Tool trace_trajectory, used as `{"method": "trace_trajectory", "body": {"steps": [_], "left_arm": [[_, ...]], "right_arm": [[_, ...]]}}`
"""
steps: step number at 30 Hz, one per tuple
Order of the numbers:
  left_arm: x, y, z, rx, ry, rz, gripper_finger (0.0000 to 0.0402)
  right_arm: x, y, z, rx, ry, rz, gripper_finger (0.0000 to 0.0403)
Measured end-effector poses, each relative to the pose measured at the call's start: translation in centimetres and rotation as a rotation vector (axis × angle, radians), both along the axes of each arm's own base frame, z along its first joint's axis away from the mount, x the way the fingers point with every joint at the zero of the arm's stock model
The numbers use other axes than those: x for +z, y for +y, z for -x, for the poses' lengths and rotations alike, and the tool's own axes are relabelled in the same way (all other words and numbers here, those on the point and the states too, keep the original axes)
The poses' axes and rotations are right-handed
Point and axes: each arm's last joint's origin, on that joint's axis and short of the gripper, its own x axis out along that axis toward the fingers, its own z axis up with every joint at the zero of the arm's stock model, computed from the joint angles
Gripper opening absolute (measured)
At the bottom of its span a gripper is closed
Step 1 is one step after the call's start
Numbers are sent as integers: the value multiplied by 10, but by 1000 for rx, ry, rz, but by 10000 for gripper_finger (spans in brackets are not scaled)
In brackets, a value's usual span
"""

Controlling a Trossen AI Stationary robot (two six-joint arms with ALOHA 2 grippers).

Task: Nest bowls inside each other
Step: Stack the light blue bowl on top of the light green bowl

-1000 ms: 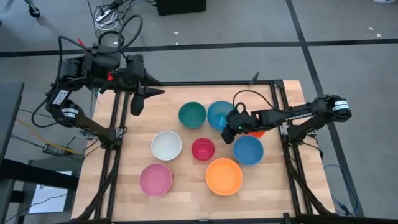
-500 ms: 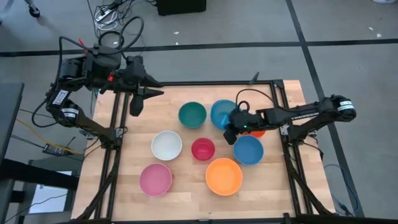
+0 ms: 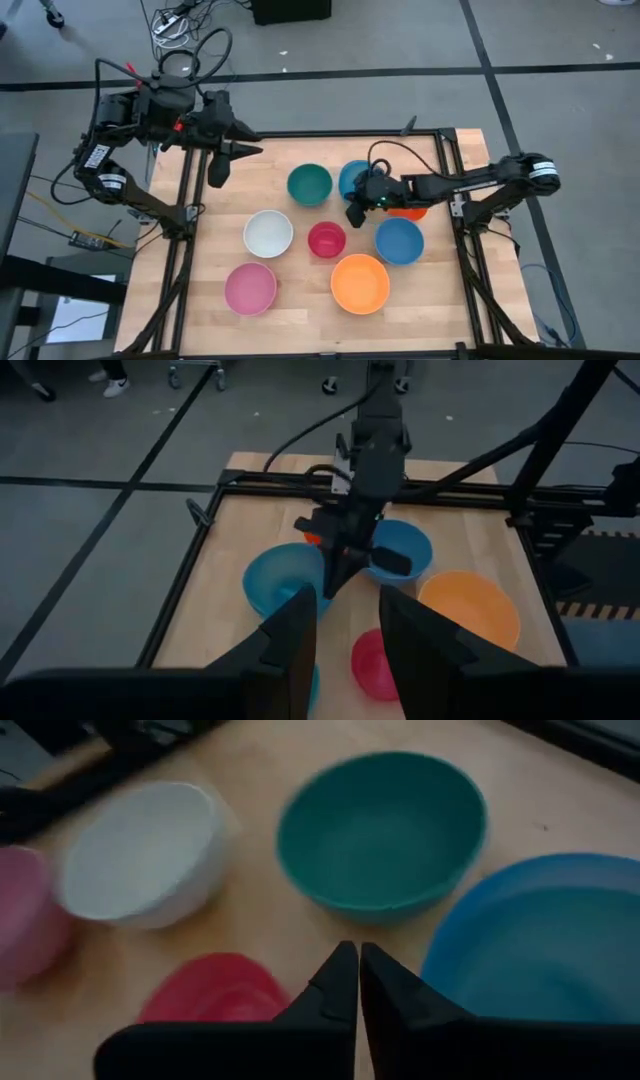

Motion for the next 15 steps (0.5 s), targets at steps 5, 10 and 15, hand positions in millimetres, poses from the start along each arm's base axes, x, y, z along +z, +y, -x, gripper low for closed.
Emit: {"method": "trace_trajectory", "body": {"steps": [5,10,15], "left_arm": [[-1,0,1,0,8,1,121],[-1,0,1,0,11,2,121],[-2,0,1,1,27,4,121]], "right_arm": [[-20,-11,-8,-49,77,24,4],[-37,-14,-13,-56,137,20,1],[-37,-11,-14,-43,131,15,4]]}}
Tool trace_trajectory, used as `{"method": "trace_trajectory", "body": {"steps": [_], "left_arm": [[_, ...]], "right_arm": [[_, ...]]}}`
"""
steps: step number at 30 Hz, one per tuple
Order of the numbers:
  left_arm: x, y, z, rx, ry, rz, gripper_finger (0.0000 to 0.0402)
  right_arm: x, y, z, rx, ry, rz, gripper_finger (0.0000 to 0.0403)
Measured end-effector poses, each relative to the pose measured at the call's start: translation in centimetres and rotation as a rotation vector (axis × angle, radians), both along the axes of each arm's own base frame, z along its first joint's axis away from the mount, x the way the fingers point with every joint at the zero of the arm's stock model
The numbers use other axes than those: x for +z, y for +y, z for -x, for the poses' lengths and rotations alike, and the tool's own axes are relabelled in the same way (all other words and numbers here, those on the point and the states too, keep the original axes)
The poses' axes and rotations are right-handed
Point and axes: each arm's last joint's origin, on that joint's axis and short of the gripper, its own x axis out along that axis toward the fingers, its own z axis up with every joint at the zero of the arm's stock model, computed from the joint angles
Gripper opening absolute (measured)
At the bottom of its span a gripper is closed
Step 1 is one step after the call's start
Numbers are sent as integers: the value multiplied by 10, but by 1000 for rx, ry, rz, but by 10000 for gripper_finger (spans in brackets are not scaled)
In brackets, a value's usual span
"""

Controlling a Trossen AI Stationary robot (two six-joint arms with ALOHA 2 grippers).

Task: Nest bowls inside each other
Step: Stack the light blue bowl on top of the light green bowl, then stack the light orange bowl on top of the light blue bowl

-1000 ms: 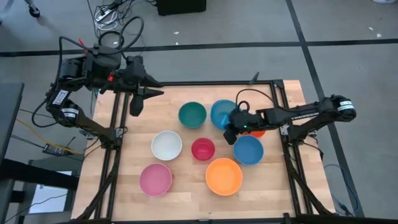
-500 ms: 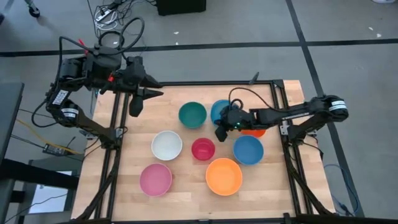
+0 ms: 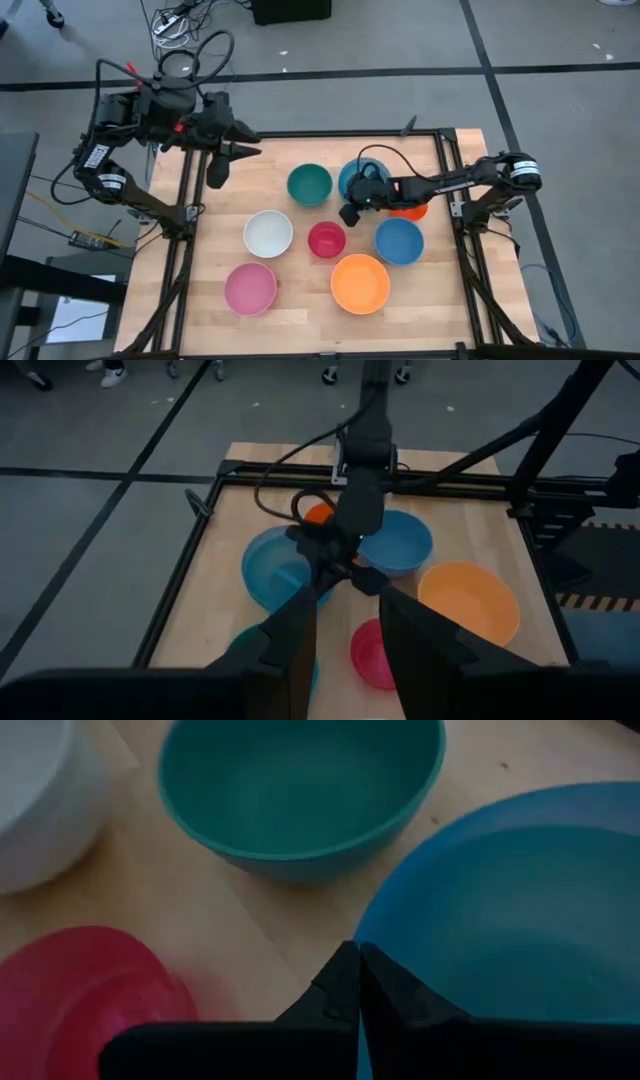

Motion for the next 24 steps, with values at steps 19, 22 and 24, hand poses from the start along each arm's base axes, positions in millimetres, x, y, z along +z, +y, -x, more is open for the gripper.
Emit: {"method": "trace_trajectory", "body": {"steps": [19,22,24], "left_arm": [[-68,-13,-22,47,419,133,121],[-98,-18,-38,32,512,132,121],[-121,-20,-48,31,575,131,121]], "right_arm": [[155,44,161,72,-474,290,1],[156,50,173,98,-485,276,0],[152,54,175,138,-452,264,0]]}}
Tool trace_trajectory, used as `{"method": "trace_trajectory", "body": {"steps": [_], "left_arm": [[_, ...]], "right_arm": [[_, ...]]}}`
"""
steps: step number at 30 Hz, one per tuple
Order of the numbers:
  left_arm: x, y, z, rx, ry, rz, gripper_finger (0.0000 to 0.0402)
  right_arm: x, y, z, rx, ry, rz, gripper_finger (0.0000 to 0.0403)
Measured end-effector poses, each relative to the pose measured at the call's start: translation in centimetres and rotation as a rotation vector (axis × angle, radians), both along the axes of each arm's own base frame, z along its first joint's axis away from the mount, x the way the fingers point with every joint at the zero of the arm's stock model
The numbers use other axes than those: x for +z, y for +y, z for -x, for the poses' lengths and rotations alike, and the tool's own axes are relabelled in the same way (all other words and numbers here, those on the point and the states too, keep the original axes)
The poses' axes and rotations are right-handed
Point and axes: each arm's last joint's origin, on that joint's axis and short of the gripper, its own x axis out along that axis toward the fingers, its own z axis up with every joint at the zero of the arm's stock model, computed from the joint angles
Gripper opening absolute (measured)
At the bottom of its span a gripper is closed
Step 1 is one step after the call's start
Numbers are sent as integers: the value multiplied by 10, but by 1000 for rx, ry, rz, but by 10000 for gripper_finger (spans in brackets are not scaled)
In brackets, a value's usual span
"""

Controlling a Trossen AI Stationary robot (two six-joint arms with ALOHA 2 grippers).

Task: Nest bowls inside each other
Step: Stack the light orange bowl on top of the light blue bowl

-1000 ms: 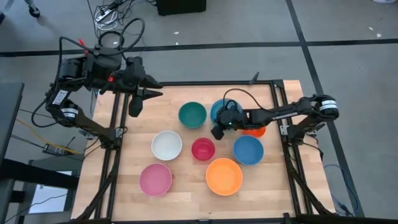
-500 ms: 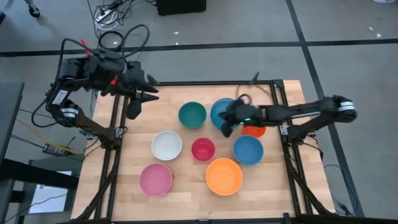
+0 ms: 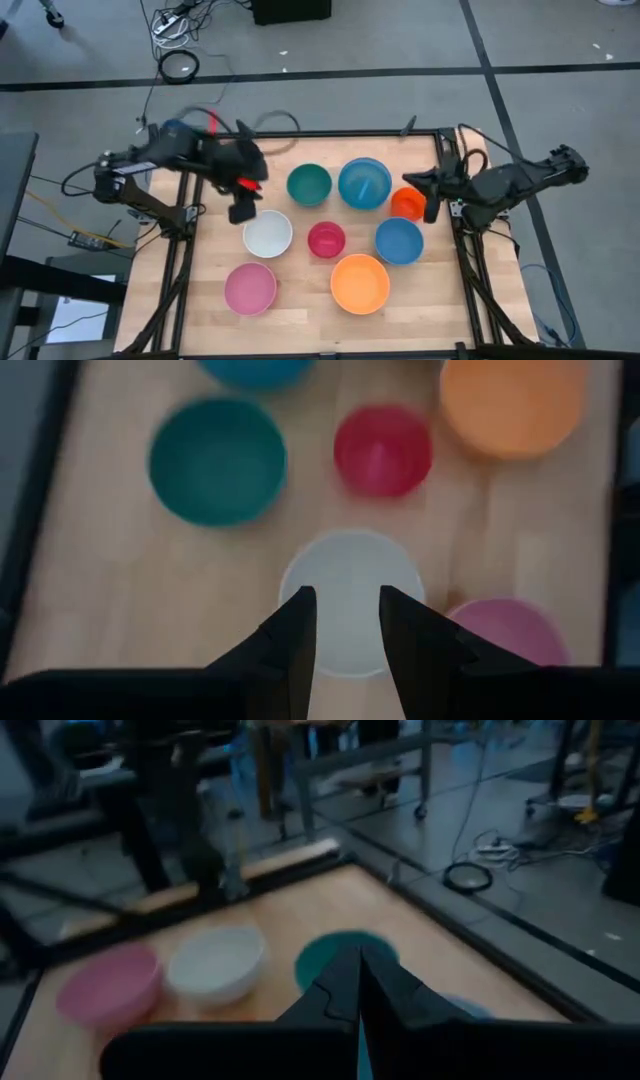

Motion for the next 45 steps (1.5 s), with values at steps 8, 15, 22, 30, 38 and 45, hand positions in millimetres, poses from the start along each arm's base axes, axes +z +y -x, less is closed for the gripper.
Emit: {"method": "trace_trajectory", "body": {"steps": [8,15,22,30,38,45], "left_arm": [[-59,-4,-16,-15,125,-30,121],[-59,1,-26,60,23,-188,121],[-54,1,-28,47,-30,-228,121],[-53,-2,-32,7,-62,-216,121],[-53,-2,-32,-20,-59,-230,121],[-53,-2,-32,-21,-59,-230,121]], "right_arm": [[-30,22,-14,227,261,-239,4],[-62,34,-46,228,495,-426,68],[-91,47,-92,355,582,-360,138],[-120,41,-115,452,731,-267,167],[-133,43,-125,512,766,-234,167],[-154,48,-137,544,814,-275,166]]}}
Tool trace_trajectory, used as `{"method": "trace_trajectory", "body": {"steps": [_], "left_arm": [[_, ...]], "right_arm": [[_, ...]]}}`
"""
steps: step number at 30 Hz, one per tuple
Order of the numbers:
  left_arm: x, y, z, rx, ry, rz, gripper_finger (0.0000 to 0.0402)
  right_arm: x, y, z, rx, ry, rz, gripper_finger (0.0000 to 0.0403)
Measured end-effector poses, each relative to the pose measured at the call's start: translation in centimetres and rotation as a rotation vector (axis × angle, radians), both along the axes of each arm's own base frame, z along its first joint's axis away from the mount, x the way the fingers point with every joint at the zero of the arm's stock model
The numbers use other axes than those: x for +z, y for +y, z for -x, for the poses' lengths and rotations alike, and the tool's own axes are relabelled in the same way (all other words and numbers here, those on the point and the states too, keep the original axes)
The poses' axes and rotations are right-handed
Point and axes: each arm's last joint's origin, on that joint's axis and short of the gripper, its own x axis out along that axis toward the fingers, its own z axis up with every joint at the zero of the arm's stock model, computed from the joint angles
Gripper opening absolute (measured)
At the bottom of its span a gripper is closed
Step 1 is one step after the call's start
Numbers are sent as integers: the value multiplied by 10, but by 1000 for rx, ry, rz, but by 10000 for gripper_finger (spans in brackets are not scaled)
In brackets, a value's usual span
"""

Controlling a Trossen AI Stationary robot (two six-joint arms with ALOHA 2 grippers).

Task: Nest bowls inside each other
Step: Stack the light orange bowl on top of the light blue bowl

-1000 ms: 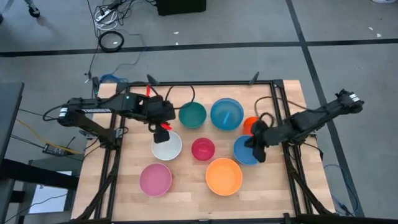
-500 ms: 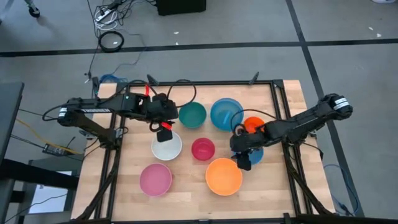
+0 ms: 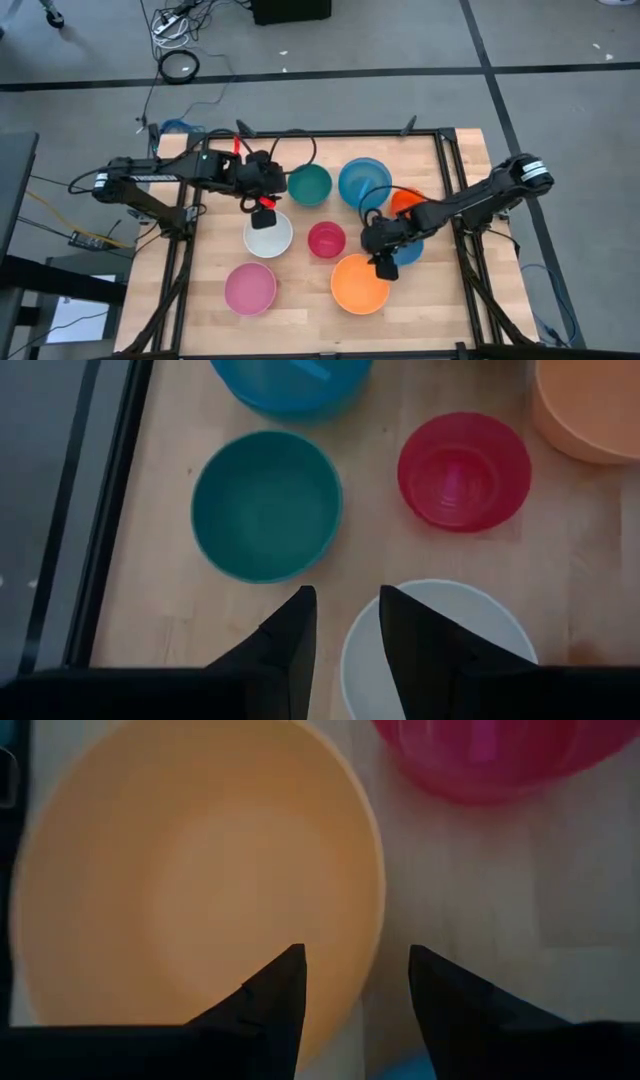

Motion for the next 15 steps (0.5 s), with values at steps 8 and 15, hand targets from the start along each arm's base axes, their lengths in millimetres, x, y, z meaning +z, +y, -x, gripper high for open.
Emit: {"method": "trace_trajectory", "body": {"steps": [8,15], "left_arm": [[0,0,0,1,0,0,121],[0,0,0,2,-1,0,121]], "right_arm": [[-20,2,-8,-1,54,19,155],[-18,2,-9,2,34,24,81]]}}
